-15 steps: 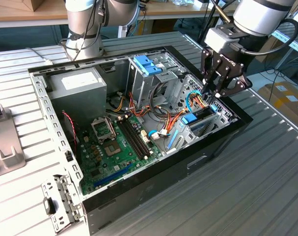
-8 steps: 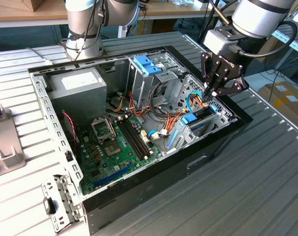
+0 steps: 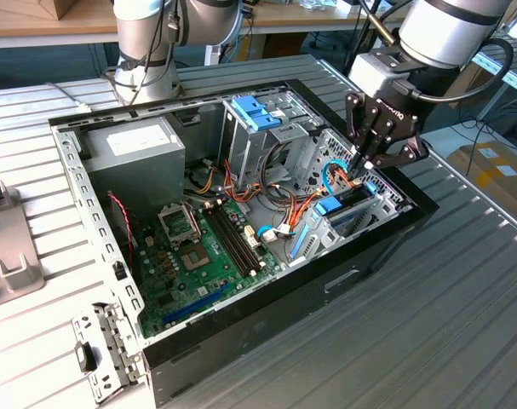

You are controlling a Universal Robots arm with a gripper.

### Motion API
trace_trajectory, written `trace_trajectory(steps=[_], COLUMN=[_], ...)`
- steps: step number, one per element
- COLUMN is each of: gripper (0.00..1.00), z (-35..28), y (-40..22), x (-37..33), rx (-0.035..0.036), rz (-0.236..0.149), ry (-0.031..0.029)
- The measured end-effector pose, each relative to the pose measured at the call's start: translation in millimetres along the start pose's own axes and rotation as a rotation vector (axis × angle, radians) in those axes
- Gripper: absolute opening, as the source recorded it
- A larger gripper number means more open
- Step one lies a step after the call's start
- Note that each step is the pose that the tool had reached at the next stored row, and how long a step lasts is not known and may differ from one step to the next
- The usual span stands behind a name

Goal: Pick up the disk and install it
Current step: 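Insert the second disk wire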

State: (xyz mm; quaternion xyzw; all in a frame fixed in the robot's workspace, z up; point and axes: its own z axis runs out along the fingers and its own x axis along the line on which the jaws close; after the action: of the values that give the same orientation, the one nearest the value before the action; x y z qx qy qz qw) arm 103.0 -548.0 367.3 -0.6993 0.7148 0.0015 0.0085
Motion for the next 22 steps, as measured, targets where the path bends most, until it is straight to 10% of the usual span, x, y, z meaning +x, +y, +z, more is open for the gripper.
trace_trajectory(steps=[22], gripper=[0.16], z=[12.3], y=[4.5], x=[6.0], rx=[0.0000], rz=[0.000], ry=[0.0000])
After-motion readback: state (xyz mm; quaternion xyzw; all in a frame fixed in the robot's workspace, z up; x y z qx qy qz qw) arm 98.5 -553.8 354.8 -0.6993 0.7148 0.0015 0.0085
